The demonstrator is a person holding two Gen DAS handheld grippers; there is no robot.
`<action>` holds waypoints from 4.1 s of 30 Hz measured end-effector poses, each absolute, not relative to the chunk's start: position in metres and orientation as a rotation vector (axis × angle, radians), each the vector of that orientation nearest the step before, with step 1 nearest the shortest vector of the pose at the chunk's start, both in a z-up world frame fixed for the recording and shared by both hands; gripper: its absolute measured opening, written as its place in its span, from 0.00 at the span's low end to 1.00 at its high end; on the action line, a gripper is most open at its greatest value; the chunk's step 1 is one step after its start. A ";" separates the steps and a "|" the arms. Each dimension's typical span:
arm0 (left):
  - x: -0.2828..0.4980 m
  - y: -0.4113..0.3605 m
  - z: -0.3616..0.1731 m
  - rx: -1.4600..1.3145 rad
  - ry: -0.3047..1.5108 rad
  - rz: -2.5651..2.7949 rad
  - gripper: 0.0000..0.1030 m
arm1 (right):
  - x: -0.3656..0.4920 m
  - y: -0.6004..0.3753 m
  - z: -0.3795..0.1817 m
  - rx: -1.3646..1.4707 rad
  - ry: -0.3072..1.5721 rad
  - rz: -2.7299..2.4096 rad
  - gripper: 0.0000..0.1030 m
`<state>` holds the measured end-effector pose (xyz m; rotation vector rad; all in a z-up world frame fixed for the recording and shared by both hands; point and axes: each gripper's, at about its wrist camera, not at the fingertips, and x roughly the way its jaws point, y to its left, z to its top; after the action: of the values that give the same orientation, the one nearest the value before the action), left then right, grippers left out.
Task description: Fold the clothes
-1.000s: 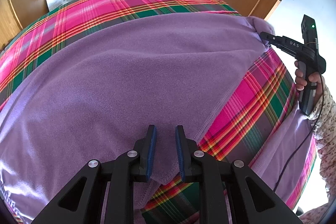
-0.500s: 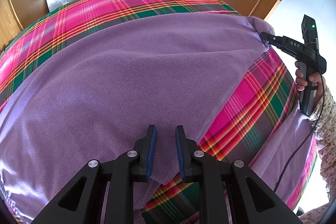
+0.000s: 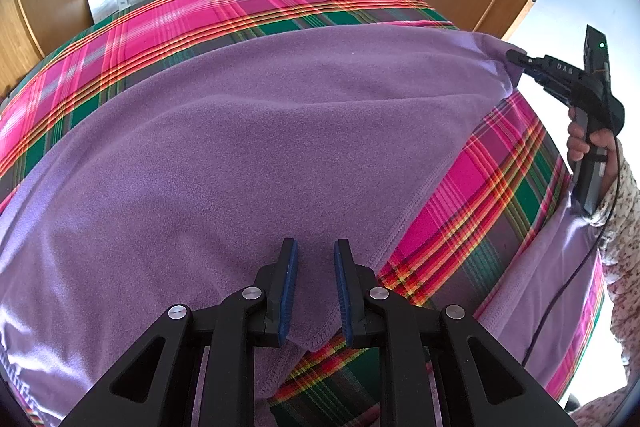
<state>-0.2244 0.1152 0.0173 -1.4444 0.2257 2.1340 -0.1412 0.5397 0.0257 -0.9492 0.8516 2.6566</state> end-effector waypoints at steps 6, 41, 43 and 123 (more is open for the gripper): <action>-0.225 0.114 0.018 -1.443 0.230 2.132 0.19 | -0.129 0.571 0.036 -0.780 0.977 2.565 0.14; -0.222 0.116 0.018 -1.431 0.235 2.130 0.23 | -0.120 0.612 -0.039 -0.888 1.465 2.307 0.29; -0.222 0.117 0.018 -1.430 0.237 2.131 0.23 | -0.119 0.613 -0.039 -0.880 1.478 2.309 0.29; -0.216 0.116 0.019 -1.406 0.254 2.149 0.23 | -0.200 0.486 0.028 -1.237 0.791 2.893 0.31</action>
<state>-0.2159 0.1159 0.0193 -1.4061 0.2543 2.1485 -0.1998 0.4862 0.0282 -1.2373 0.7909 2.8931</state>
